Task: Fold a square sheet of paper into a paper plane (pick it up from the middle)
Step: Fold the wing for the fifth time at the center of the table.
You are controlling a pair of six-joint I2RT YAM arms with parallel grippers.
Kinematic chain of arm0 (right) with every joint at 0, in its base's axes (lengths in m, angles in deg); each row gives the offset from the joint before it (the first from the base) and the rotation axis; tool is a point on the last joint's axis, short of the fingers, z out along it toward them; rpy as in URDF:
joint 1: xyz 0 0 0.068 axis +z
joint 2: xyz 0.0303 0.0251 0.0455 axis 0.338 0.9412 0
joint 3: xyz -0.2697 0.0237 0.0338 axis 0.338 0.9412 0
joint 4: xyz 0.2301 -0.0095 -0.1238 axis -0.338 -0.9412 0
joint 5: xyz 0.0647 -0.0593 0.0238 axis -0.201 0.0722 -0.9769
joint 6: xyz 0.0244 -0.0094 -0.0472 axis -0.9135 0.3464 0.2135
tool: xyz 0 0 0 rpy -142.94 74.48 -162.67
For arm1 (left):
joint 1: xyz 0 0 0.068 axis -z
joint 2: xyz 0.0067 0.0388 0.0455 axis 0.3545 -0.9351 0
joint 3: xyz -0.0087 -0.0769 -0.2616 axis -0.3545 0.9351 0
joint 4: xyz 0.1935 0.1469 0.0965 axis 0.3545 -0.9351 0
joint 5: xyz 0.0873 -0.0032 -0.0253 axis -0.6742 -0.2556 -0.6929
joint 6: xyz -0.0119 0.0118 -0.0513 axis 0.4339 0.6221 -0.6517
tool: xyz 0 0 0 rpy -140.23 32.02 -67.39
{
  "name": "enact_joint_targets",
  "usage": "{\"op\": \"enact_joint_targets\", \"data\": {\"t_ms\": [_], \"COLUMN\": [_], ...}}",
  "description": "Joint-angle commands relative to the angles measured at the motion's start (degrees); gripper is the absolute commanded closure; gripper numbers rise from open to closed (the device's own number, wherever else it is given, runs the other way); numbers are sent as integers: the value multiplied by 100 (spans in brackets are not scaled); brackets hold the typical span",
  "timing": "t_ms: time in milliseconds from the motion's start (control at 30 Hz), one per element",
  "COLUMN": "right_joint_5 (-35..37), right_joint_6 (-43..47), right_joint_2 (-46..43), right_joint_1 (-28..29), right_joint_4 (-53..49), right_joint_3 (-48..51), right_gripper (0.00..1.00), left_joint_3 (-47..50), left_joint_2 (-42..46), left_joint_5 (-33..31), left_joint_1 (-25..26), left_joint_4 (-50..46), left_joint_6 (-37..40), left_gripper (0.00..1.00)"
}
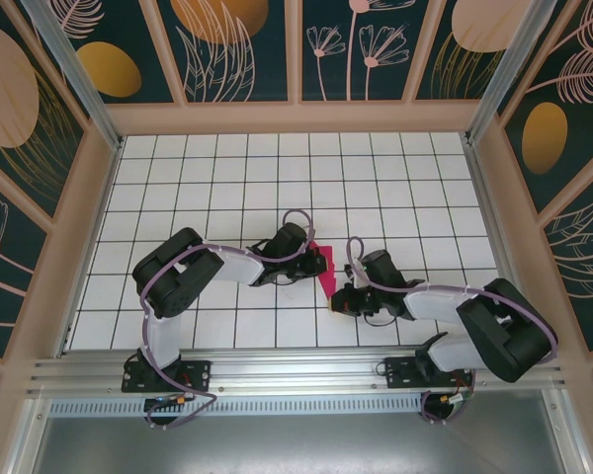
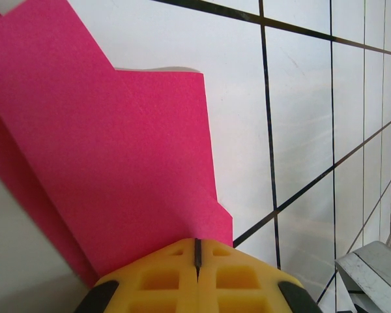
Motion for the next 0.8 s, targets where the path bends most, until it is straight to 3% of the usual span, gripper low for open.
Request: {"op": "enact_joint_targets", "data": {"t_ms": [0,233,433,633,767], "right_joint_5": [-52,-35,173,248,334], "right_joint_6": [-76,-79,13,-32,-67], "right_joint_2": [-107,-369,319,1185,1070], "right_joint_1": [20,16,-80,-144,-138], "right_joint_4": [-962,-987,-720,-234,-416], "right_joint_3": [192,-653,-1186,-1102,-667], "right_gripper": [94,93,91,91,92], "left_joint_3": [96,55,9,-27,-27], "left_joint_2": [-346,-335,-332,-305,-263], "left_joint_5": [-552,-508,-455,-436,-496], "left_joint_1": [-35,-37,-38,-37,-42], "left_joint_4": [-725,-756,-755,-780,-855], "left_joint_6": [197,234,259,279,293], "left_gripper": [100,100,100,100,100]}}
